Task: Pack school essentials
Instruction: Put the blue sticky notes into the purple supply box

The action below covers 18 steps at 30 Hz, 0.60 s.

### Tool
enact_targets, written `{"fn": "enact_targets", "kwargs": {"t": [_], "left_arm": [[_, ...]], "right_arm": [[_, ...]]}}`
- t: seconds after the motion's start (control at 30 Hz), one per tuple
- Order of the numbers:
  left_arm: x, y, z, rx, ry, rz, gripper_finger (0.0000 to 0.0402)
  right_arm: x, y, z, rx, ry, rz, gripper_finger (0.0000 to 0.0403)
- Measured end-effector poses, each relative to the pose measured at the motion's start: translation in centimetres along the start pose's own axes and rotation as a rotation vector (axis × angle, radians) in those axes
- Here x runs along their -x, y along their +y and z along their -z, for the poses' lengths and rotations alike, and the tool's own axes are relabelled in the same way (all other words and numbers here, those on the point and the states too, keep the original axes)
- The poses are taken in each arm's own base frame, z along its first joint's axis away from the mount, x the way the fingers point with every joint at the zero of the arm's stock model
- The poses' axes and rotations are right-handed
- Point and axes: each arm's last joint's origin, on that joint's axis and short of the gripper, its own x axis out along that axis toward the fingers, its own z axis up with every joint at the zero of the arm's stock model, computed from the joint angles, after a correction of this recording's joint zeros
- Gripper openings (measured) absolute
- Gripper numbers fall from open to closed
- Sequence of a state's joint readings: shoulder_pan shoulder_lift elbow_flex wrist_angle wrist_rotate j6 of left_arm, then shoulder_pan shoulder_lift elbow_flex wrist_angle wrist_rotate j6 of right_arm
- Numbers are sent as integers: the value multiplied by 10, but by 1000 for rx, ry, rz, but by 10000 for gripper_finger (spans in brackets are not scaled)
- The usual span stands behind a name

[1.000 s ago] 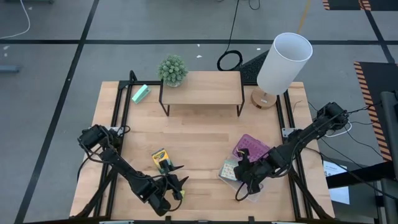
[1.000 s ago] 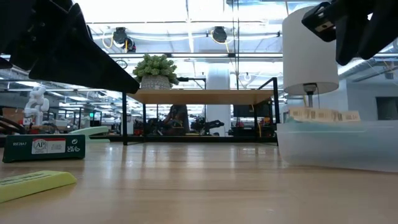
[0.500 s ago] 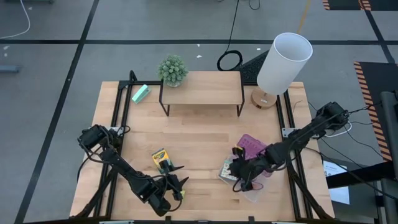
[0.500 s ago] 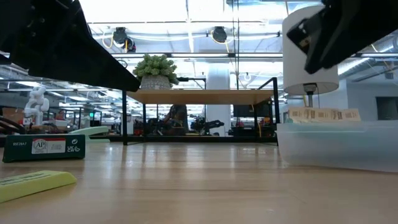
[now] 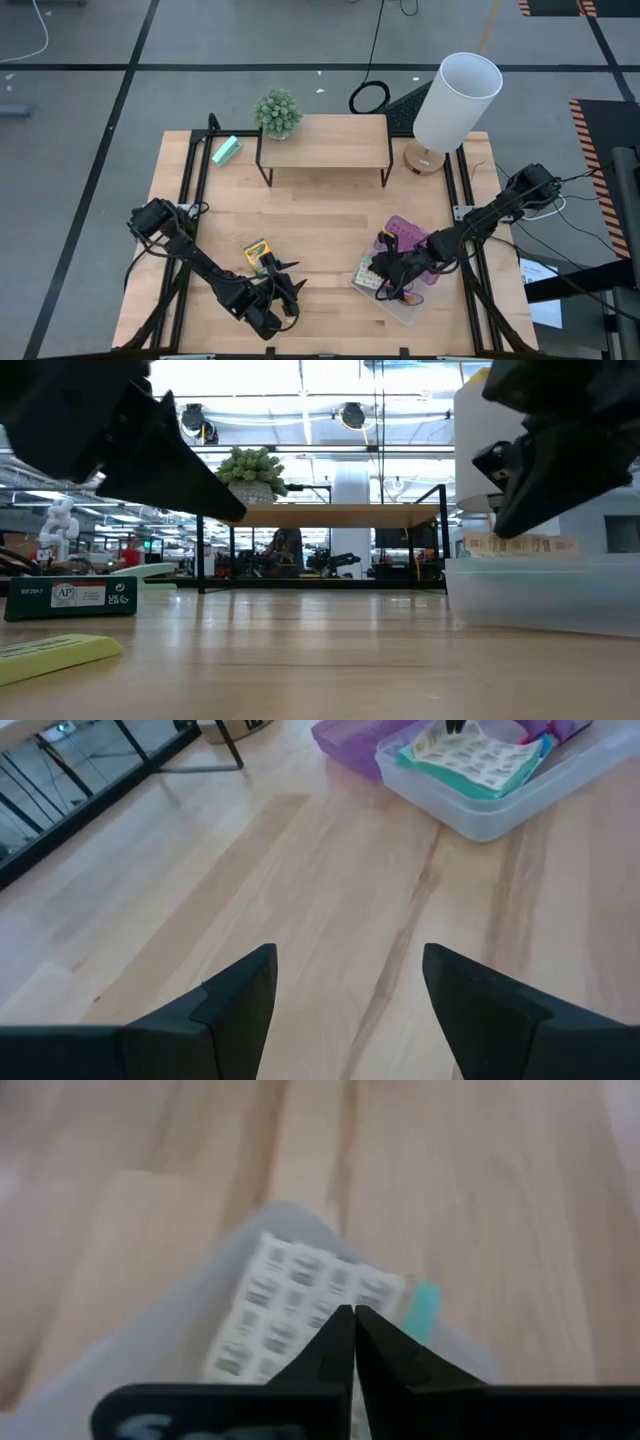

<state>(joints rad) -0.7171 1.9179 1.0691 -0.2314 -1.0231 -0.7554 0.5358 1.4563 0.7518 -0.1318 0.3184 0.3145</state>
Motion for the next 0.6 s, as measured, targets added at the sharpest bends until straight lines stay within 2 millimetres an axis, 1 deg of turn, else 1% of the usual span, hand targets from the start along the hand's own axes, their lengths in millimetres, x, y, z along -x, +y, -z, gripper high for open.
{"fn": "enact_targets", "kwargs": {"t": [0.07, 0.2, 0.37, 0.6], "left_arm": [[-3, 1, -1, 2, 8, -1, 253], [-7, 3, -2, -1, 25, 2, 253], [-7, 3, -2, -1, 27, 3, 253], [-7, 3, -2, -1, 26, 3, 253]], "right_arm": [[-2, -3, 5, -13, 3, 32, 6], [-7, -8, 13, -34, 1, 36, 1], [-9, -13, 22, -65, 27, 51, 1], [-9, -14, 24, -85, 31, 53, 1]]}}
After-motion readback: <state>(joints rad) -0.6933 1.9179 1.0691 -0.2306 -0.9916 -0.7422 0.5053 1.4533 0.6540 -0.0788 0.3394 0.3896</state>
